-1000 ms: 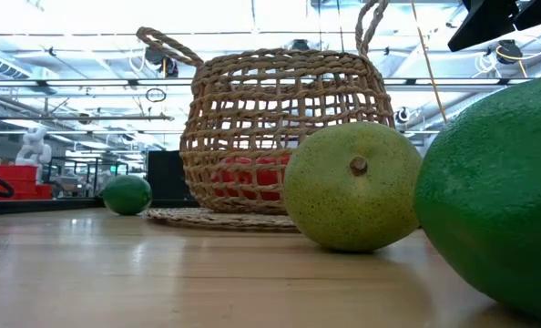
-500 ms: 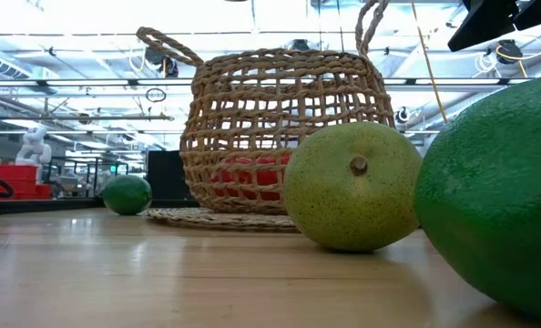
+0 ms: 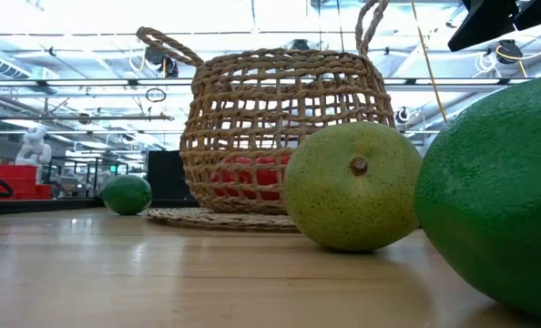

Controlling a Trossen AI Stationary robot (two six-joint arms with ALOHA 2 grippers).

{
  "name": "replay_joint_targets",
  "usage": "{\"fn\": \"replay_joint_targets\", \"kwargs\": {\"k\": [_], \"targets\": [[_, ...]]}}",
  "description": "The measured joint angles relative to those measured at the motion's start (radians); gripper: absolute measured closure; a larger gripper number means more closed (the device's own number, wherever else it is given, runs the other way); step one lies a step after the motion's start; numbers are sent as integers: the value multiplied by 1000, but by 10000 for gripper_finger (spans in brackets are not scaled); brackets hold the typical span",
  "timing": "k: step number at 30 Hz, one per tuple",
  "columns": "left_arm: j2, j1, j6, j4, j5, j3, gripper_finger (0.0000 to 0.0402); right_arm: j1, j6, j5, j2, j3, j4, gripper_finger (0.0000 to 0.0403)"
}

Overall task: Build produce basket
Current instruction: Put the red tomato into the basket

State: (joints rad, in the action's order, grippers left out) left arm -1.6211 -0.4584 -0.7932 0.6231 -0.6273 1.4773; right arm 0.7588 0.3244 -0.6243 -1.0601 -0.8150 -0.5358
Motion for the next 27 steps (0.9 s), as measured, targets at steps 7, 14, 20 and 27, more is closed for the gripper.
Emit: {"fn": "replay_joint_targets", "kwargs": {"k": [7, 14, 20, 27], "targets": [[0, 0, -22, 0, 0, 0, 76, 0, 0, 0, 0, 0, 0, 63], [0, 0, 0, -1, 1, 0, 86, 0, 0, 0, 0, 0, 0, 63], [0, 0, 37, -61, 2, 0, 72, 0, 0, 0, 0, 0, 0, 63], [0, 0, 149, -134, 2, 0, 69, 0, 0, 0, 0, 0, 0, 63]]}}
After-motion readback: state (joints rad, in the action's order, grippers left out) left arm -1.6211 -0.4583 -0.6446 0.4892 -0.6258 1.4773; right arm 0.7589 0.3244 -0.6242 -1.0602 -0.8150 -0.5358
